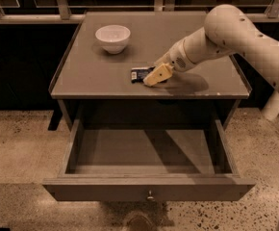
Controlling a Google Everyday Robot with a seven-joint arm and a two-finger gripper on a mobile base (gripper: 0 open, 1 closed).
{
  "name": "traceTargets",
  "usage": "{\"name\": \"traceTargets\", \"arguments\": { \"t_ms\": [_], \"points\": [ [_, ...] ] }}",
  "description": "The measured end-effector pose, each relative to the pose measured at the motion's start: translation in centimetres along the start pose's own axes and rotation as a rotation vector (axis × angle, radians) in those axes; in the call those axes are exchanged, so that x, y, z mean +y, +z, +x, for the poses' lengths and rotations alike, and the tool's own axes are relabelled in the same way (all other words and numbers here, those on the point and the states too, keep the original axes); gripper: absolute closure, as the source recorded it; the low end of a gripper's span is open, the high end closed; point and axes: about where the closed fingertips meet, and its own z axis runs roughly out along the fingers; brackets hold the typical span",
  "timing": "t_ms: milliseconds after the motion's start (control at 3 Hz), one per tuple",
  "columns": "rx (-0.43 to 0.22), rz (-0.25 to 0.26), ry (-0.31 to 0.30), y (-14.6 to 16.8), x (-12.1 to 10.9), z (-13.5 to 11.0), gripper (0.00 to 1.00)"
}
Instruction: Place rxbar blueberry into top drawer
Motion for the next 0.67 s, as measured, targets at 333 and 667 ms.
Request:
{"name": "traceTargets", "arguments": {
  "t_ms": [333,667],
  "points": [
    [0.000,0.000,0.000,-0.03,0.00,-0.03,1.00],
    [0.000,0.000,0.000,-0.51,-0.06,-0.51,1.00]
  ]
}}
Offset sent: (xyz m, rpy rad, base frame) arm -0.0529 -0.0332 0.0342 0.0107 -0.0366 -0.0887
